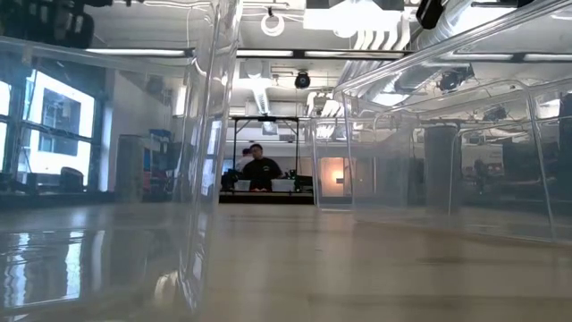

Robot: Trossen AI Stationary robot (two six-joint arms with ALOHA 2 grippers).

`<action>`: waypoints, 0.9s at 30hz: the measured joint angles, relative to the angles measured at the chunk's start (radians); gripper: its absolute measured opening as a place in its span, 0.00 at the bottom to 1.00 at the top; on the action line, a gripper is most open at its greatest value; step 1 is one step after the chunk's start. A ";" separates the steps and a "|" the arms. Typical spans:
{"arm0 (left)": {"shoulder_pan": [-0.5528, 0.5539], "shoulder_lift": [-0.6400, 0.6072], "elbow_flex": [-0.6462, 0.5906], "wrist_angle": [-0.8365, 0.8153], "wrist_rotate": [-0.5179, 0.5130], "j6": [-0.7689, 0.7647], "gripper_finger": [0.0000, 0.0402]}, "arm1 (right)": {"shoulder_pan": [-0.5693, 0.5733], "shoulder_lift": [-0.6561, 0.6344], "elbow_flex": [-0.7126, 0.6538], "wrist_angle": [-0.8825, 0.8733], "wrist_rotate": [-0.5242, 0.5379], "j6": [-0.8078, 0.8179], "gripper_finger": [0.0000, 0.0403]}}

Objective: Sort soda cans
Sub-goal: Move the transparent container from the bottom to the left of the table

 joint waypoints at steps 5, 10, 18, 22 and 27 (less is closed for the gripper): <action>0.002 0.049 -0.002 -0.090 -0.007 -0.090 0.00 | 0.002 0.003 0.000 0.001 0.000 -0.033 0.00; 0.027 0.092 -0.002 -0.115 -0.016 -0.103 0.00 | 0.002 0.003 0.000 0.002 0.000 -0.043 0.00; 0.154 0.107 -0.002 -0.123 -0.095 -0.009 0.00 | 0.002 0.003 0.000 0.002 0.005 -0.057 0.00; 0.237 0.107 -0.002 -0.153 -0.160 0.060 0.00 | 0.002 0.003 0.000 0.002 0.007 -0.060 0.00; 0.355 0.107 -0.002 -0.169 -0.199 0.185 0.00 | 0.002 0.003 0.000 0.002 0.007 -0.061 0.00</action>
